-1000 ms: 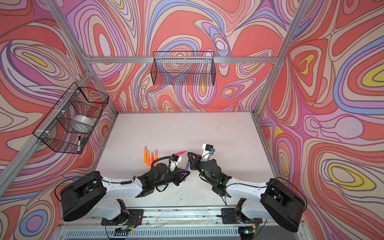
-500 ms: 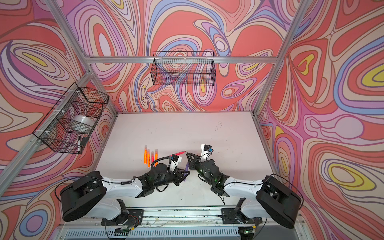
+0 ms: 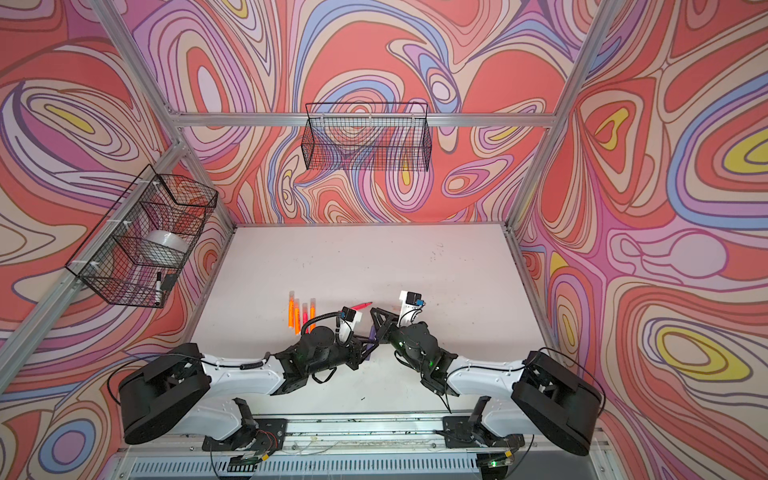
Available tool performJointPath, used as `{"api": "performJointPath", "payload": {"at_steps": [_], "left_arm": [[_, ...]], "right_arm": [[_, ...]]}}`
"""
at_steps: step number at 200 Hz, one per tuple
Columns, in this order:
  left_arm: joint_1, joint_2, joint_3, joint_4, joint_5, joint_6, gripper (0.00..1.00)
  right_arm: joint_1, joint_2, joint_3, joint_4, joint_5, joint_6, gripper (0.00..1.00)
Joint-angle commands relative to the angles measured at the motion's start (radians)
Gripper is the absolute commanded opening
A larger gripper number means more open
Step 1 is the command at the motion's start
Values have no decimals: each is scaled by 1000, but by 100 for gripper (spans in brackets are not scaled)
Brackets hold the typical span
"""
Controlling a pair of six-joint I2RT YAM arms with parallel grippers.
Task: Insert the pens into the pen caps
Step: 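Lower the pink cap onto the purple marker tip held upright by the left gripper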
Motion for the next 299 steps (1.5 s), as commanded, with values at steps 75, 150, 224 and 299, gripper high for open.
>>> {"api": "performJointPath", "payload": {"at_steps": [75,150,224,299], "left_arm": [[-3,18,11,38,31,-11,0],[-3,3,10,27,19,-7,0],[-2,-8,-2,22,-42,-27,0],[0,-73,9,0,-80,-15,0]], "right_arm": [[1,-58,47,-130,113,-50,3],[0,15,58,-83,70,-34,1],[2,24,30,-45,42,-13,1],[37,23,-14,6,6,12,4]]}}
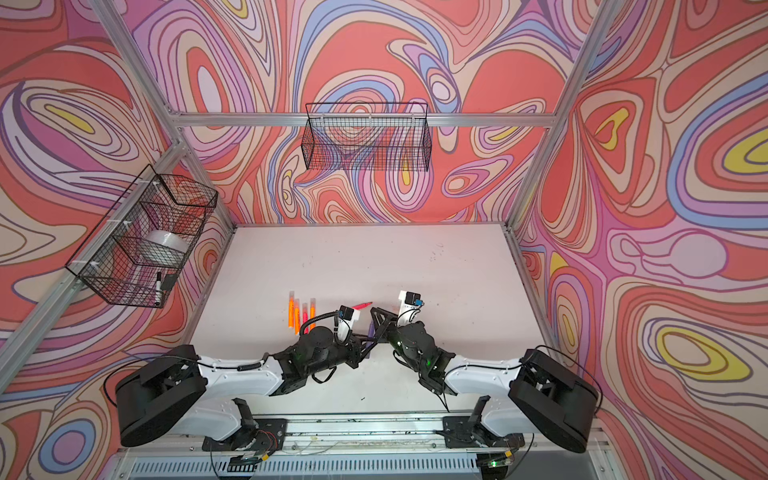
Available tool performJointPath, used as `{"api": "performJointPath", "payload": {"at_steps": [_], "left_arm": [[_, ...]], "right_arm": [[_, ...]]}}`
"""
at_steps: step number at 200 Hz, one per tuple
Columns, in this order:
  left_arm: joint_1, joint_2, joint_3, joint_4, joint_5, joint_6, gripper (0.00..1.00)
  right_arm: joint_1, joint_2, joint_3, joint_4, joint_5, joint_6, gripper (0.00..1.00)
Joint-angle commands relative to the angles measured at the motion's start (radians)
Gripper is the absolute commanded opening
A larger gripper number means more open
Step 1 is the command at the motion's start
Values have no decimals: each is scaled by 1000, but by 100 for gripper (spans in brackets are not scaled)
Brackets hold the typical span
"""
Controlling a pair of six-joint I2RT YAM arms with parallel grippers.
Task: Insert the pens into the pen caps
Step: 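Lower the pink cap onto the purple marker tip held upright by the left gripper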
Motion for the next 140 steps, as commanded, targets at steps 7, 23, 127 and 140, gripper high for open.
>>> {"api": "performJointPath", "payload": {"at_steps": [7,23,127,140], "left_arm": [[1,-52,12,4,-41,9,0],[0,-73,19,-16,-41,22,0],[0,-182,-1,-42,6,76,0],[1,-187,-5,-42,8,81,0]], "right_arm": [[27,-3,-28,14,-25,10,5],[41,-3,-27,13,-26,8,6],[68,-53,-47,62,-63,-26,43],[70,-69,-49,57,-62,-32,52]]}}
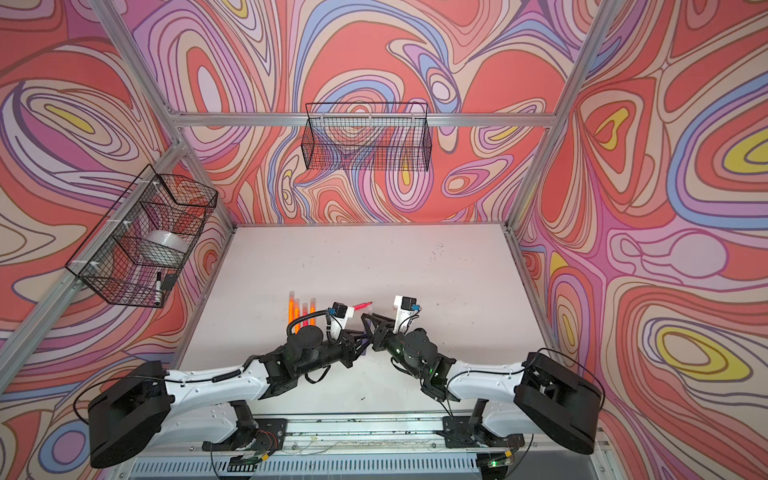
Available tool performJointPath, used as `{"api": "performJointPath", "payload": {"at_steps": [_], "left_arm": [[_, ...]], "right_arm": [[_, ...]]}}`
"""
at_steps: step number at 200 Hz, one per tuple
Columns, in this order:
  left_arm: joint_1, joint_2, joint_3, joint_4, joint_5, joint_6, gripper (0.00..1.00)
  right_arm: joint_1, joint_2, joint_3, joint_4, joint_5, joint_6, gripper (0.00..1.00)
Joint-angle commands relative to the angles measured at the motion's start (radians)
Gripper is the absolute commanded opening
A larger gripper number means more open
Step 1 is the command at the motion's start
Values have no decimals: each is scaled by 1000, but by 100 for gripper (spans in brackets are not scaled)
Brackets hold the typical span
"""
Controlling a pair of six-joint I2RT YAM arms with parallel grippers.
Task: Insert the pens into the pen caps
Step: 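Lower the pink cap onto the purple marker tip held upright by the left gripper, then open the right gripper and move it above the cap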
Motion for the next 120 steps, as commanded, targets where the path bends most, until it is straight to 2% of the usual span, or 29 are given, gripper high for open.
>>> {"api": "performJointPath", "payload": {"at_steps": [1,44,58,85,120], "left_arm": [[4,-24,-3,42,7,26,0],[3,-41,-14,17,-16,41,0],[4,-45,-14,1,-21,55,0],[2,-45,-12,-18,3,109,0],[2,-53,-22,-66,41,200,0]], "right_arm": [[7,-31,-15,-15,-16,-24,53],[7,-150,-48,-77,27,-49,73],[7,-203,-50,-128,42,-62,76],[8,-281,-34,-209,57,-88,75],[7,-317,72,-389,69,-127,64]]}}
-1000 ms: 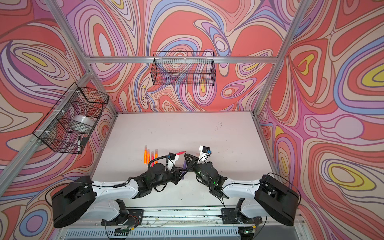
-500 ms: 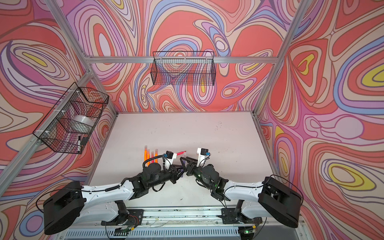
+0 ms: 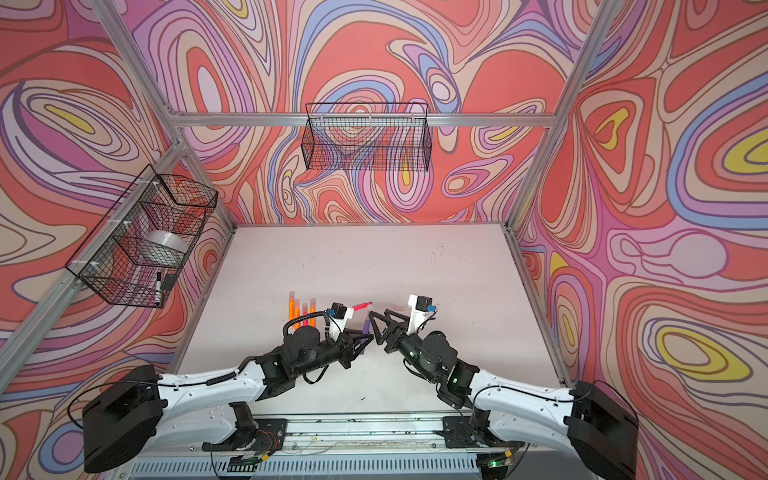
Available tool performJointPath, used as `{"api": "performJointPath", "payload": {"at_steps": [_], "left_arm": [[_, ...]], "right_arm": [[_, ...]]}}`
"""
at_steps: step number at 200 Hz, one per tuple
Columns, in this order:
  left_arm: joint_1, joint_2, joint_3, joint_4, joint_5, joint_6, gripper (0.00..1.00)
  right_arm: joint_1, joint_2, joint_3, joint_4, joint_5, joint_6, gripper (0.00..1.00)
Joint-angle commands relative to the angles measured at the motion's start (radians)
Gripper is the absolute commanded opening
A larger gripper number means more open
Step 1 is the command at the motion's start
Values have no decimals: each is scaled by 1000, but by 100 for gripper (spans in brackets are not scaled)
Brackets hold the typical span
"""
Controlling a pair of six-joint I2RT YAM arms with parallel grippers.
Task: Insert the pens into the pen caps
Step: 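Open the right gripper and move it above the cap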
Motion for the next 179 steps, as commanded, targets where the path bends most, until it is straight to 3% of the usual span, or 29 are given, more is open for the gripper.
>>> {"api": "performJointPath", "payload": {"at_steps": [1,53,105,134,179], "left_arm": [[2,-22,-17,-43,35,90,0],[2,-88,-57,-58,108,139,0],[1,-121,-74,-45,161,145,0],[1,-128,-72,-47,171,144,0],[2,-150,-73,-62,157,148,0]], "right_arm": [[3,-17,72,-148,27,-48,63],[1,-48,89,-169,34,-112,66],[-36,-6,42,21,-150,-126,70],[-83,70,34,128,-266,-77,66],[-90,144,39,201,-310,-48,51]]}}
